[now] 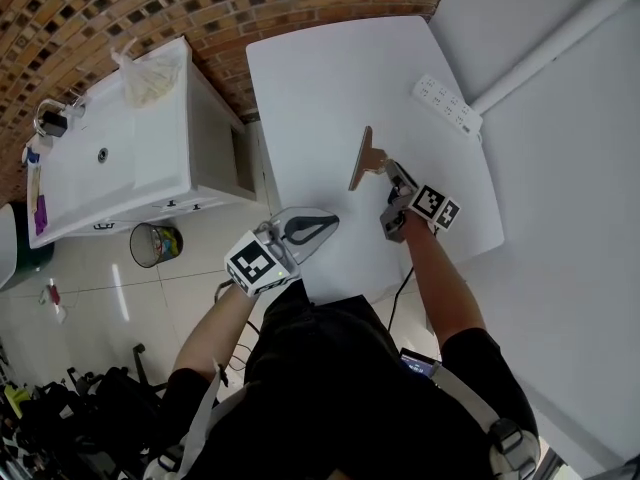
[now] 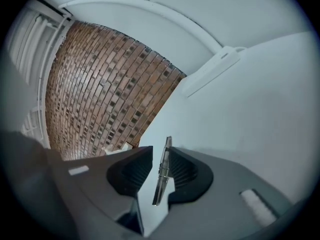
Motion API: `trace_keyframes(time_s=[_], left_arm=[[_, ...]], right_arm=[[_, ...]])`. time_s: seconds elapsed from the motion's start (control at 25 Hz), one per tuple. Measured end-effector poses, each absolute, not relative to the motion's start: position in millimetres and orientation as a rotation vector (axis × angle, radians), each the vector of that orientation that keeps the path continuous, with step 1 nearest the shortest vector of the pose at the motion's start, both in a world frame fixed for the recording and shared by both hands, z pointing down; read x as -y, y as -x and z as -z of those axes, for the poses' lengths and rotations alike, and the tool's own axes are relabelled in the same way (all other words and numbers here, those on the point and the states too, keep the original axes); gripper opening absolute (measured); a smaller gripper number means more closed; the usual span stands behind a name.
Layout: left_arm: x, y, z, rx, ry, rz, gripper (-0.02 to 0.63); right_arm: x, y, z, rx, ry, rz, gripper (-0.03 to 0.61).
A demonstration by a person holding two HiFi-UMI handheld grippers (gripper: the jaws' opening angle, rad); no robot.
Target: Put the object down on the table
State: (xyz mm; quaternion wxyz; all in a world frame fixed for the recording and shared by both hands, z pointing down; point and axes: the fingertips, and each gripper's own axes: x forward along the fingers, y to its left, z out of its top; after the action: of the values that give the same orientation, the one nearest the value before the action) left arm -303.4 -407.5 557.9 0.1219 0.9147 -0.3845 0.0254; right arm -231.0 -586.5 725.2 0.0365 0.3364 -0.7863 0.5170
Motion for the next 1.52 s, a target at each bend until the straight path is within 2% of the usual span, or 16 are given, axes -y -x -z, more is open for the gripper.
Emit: trace_keyframes(time_s=[0.2, 0.48, 0.6, 0.84, 1.16, 1.52], left_arm=[[417.7, 294.5, -554.9, 1.115, -2.666, -0.028, 0.000], [431.0, 302.6, -523.8, 1.211, -2.689, 0.074, 0.000], [430.0, 319.5, -515.0, 1.286, -2.649, 0.104, 0.000], [410.8, 342.6, -504.0, 1.451, -2.561, 0.113, 0.000], [370.0, 331.0, -503.9, 1.527, -2.508, 0.061, 0.000], [319.9, 342.2, -478.6, 1.520, -2.593, 0.125, 0.000]], right_arm=[[590.4, 192.6, -689.3, 2.516, -1.055, -1.397, 0.083], [576.3, 153.2, -566.0, 2.878, -1.013, -0.681, 0.006], [561.5, 154.8, -544.5, 2.919, -0.952, -0.473, 0.006], [545.7, 178.5, -518.5, 3.049, -0.799, -0.454, 0.005], [495.9, 218.0, -525.9, 3.093, -0.527, -0.411, 0.005], [441.6, 233.5, -506.1, 3.102, -0.609, -0.372, 0.006]])
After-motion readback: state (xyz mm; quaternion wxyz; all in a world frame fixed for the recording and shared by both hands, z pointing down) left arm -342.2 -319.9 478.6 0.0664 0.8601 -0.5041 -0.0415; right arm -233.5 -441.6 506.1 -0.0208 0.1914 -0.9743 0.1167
